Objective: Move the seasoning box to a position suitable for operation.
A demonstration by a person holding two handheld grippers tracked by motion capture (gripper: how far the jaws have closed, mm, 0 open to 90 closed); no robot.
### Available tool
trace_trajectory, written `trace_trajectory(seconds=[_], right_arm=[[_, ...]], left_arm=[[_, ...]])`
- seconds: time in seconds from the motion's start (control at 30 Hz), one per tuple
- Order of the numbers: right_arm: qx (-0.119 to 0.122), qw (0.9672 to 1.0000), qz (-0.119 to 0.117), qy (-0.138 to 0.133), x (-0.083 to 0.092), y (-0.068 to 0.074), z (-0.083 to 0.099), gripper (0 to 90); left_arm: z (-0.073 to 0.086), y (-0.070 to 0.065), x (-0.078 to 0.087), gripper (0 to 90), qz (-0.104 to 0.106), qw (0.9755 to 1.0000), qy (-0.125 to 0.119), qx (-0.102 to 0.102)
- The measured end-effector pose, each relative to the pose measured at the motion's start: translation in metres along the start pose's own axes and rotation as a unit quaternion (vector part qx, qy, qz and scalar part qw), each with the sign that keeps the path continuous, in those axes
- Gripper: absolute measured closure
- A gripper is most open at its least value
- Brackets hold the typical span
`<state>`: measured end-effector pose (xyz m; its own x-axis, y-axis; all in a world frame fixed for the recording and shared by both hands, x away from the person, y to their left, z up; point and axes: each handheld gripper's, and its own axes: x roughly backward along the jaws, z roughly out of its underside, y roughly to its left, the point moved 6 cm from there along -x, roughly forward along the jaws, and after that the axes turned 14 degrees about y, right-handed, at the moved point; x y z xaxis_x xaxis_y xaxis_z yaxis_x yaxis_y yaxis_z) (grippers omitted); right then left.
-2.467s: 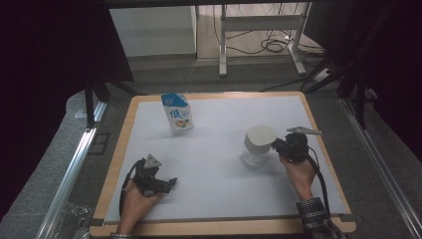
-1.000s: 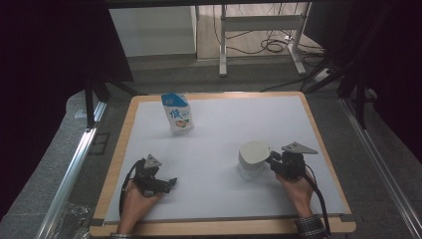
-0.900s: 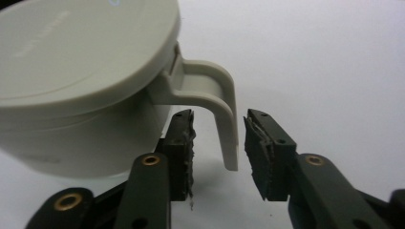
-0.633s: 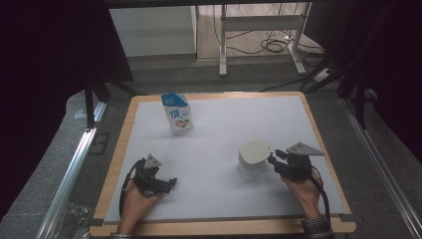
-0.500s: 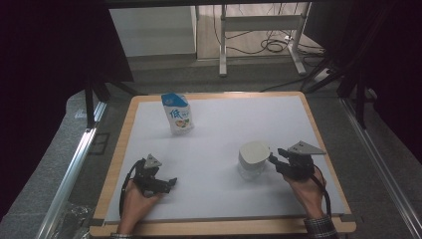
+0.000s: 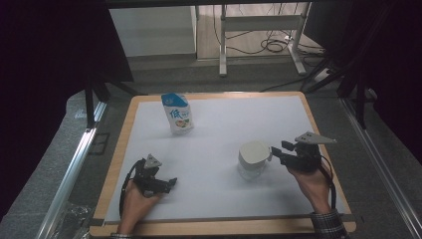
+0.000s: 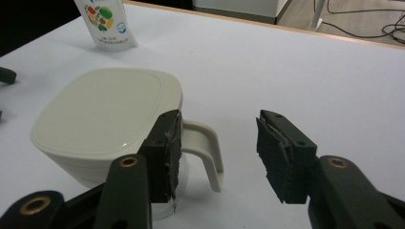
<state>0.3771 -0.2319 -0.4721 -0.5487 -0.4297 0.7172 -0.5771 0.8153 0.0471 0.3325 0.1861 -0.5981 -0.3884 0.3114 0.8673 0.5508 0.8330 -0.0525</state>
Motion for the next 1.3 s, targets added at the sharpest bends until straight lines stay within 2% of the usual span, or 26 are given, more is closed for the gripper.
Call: trace_trajectory(seconds=[0.13, 0.23, 0.33, 0.37, 0.4, 0.6, 0.8, 1.3], right_arm=[[0.003, 0.9999, 0.012, -0.003, 0.004, 0.000, -0.007, 51.5], [0.010, 0.9999, 0.007, 0.002, 0.005, 0.004, -0.013, 51.8], [0.019, 0.9997, -0.002, 0.013, 0.002, 0.008, -0.016, 62.1], [0.019, 0.9997, -0.002, 0.013, 0.002, 0.008, -0.016, 62.1], [0.025, 0.9996, -0.001, 0.015, 0.000, 0.010, -0.018, 70.0], [0.037, 0.9991, -0.016, 0.012, -0.003, 0.016, -0.023, 88.8], [0.037, 0.9985, -0.033, 0.025, -0.006, 0.021, -0.024, 89.4], [0.032, 0.9988, -0.028, 0.026, -0.012, 0.021, -0.026, 89.5]], left_arm=[[0.000, 0.000, 0.000, 0.0, 0.000, 1.0000, 0.001, -0.002], [0.000, 0.000, 0.000, 0.0, 0.000, 1.0000, 0.000, 0.000], [0.000, 0.000, 0.000, 0.0, 0.000, 1.0000, 0.002, -0.002], [0.000, 0.000, 0.000, 0.0, 0.000, 1.0000, 0.002, -0.002], [0.000, 0.000, 0.000, 0.0, 0.000, 1.0000, 0.001, -0.002], [0.000, 0.000, 0.000, 0.0, 0.000, 1.0000, 0.001, -0.002], [0.000, 0.000, 0.000, 0.0, 0.001, 1.0000, 0.000, 0.000], [0.000, 0.000, 0.000, 0.0, 0.000, 1.0000, 0.000, -0.003]])
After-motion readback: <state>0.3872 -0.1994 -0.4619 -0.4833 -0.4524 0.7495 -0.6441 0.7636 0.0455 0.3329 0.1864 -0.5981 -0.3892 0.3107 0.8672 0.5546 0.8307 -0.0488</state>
